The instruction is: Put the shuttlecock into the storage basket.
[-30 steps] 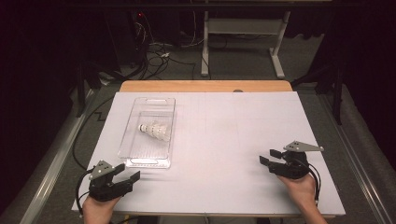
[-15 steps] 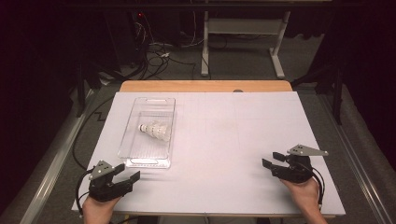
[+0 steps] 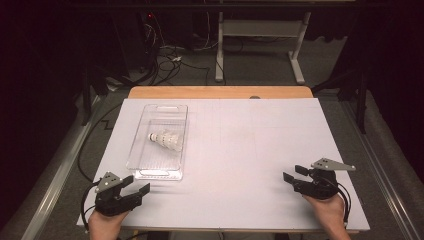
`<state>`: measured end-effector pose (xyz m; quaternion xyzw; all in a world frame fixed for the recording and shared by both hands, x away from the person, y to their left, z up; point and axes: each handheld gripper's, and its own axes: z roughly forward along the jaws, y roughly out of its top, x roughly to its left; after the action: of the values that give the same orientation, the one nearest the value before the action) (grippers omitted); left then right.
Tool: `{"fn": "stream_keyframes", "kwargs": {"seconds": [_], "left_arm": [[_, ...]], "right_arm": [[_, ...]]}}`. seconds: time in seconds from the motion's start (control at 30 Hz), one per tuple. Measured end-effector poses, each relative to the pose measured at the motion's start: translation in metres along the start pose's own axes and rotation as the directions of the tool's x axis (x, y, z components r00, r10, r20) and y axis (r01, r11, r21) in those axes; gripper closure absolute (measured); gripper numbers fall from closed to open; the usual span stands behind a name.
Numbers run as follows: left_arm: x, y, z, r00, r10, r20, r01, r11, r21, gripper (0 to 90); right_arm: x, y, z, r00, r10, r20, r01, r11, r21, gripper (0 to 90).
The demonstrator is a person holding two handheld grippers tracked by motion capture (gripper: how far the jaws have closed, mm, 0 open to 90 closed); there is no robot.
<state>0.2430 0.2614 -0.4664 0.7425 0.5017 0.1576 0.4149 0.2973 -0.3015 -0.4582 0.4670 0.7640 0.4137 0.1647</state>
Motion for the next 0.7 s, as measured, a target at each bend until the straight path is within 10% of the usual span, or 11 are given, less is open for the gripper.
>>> {"fn": "stream_keyframes", "kwargs": {"seconds": [0.7], "left_arm": [[0.0003, -0.0003, -0.0005, 1.0, -0.001, 0.0, 0.001, 1.0, -0.002, 30.6]], "right_arm": [[-0.0047, -0.0092, -0.0098, 0.9997, 0.026, 0.004, -0.026, 0.999, -0.028, 38.0]]}}
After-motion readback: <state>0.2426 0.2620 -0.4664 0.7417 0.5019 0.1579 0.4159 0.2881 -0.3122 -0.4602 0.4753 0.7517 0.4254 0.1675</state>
